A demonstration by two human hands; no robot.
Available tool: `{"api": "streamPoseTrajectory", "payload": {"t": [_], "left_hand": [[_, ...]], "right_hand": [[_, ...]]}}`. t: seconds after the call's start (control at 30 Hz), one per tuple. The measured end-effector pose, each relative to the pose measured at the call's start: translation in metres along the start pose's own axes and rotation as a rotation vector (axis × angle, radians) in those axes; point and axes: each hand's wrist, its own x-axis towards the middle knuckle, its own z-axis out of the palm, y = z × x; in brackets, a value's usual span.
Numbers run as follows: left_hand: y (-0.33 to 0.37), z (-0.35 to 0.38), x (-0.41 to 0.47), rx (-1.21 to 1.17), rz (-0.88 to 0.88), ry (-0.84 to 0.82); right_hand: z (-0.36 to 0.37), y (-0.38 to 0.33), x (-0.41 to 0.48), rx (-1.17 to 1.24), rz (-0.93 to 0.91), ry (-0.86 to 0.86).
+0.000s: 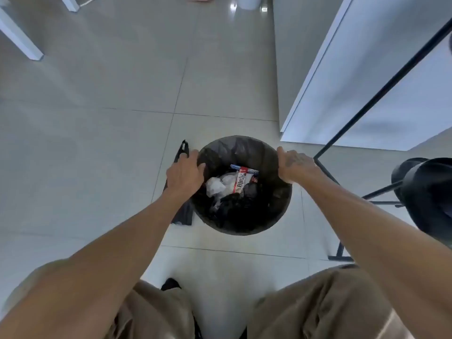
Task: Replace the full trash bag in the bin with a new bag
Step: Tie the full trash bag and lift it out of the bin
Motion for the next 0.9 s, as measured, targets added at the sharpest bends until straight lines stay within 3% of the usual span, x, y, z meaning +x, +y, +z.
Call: {"api": "streamPoseTrajectory", "payload": {"t": [0.1, 0.5, 0.67, 0.9], "left_hand": [[-0.012, 0.02, 0.006, -0.044, 0.015, 0.063], [-0.021, 0.019, -0.037, -0.152, -0.031, 0.026], [-0.022, 0.023, -0.05, -0.471, -0.207, 0.133], [-0.031, 0.042, -0.055, -0.669, -0.158, 0.069]], "right_hand": [[0.019, -0.003, 0.011, -0.017, 0.021, 0.034], [0.041, -0.003, -0.048, 0.195, 0.112, 0.068], [0.053, -0.007, -0.059, 0.276, 0.148, 0.125], [0.083, -0.017, -0.063, 0.523, 0.204, 0.317]]}}
